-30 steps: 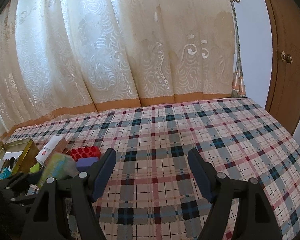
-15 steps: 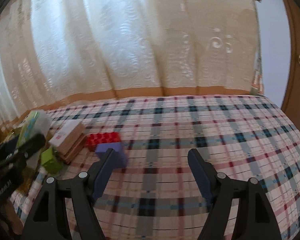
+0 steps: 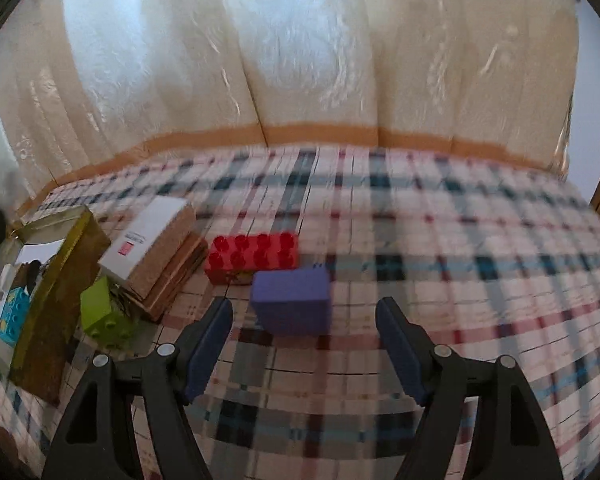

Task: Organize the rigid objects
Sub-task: 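Grasp the green floss box with the left tool while the right tool grasps the purple block, then carry the floss box with the left tool while the right tool carries the purple block over the tray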

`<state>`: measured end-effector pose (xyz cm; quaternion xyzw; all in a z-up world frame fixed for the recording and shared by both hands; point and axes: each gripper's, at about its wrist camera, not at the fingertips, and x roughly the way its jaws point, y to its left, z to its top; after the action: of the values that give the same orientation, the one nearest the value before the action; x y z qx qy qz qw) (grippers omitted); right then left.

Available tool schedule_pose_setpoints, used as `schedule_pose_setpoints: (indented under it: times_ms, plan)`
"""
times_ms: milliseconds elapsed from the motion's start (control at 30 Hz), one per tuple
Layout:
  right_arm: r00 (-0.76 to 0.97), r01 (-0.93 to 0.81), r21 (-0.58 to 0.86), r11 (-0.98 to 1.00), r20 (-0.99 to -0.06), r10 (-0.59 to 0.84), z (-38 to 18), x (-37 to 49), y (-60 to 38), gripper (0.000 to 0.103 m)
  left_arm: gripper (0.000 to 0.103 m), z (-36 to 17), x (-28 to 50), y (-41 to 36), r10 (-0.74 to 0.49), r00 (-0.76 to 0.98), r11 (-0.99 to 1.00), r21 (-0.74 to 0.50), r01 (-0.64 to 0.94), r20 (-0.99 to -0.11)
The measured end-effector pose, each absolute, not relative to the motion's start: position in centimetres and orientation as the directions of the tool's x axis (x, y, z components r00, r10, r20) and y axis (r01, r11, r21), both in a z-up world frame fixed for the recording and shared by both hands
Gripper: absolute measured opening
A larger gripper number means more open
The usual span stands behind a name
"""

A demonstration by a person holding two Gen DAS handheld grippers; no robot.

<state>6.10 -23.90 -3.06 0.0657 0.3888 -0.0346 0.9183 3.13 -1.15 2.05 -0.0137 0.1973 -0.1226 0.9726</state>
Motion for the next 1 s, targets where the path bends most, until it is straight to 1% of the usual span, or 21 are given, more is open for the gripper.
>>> schedule_pose_setpoints:
  times_ms: [100, 200, 367, 467, 567, 667, 833, 1000]
  plan:
    - [0.686, 0.116, 0.113, 0.987, -0.728, 0.003, -3.4, 6.9, -23.7, 0.075, 0.054, 2.1, 3.5, -0.2, -0.238, 0.893, 0.971, -0.091, 0.22, -0.382]
    - [0.666, 0.115, 0.099, 0.988, -0.746, -0.002, -3.7, 7.5, -23.3, 0.043, 0.054, 2.0, 3.8, 0.4, -0.241, 0.887, 0.971, -0.106, 0.216, -0.393]
    - [0.667, 0.117, 0.131, 0.984, -0.744, 0.02, -4.0, 7.4, -23.7, 0.043, 0.054, 1.8, 3.9, 1.0, -0.24, 0.885, 0.971, -0.112, 0.212, -0.399]
    - [0.704, 0.109, 0.184, 0.977, -0.708, 0.054, -3.5, 6.2, -24.2, 0.043, 0.054, 1.8, 3.9, 1.5, -0.237, 0.885, 0.971, -0.115, 0.208, -0.4]
    - [0.739, 0.106, 0.188, 0.976, -0.672, 0.049, -2.9, 5.1, -24.0, 0.043, 0.054, 1.8, 4.0, 1.8, -0.234, 0.885, 0.972, -0.116, 0.204, -0.403]
    - [0.769, 0.092, 0.148, 0.985, -0.639, 0.024, -2.3, 4.3, -22.8, 0.043, 0.054, 1.7, 4.1, 2.1, -0.232, 0.885, 0.972, -0.119, 0.2, -0.403]
    - [0.816, 0.084, 0.039, 0.996, -0.576, -0.046, -1.2, 2.5, -20.6, 0.043, 0.054, 1.7, 4.0, 2.2, -0.222, 0.888, 0.975, -0.1, 0.199, -0.402]
    - [0.823, 0.067, 0.031, 0.997, -0.567, -0.038, -0.9, 2.1, -19.4, 0.043, 0.054, 1.6, 4.0, 2.8, -0.207, 0.893, 0.978, -0.089, 0.187, -0.399]
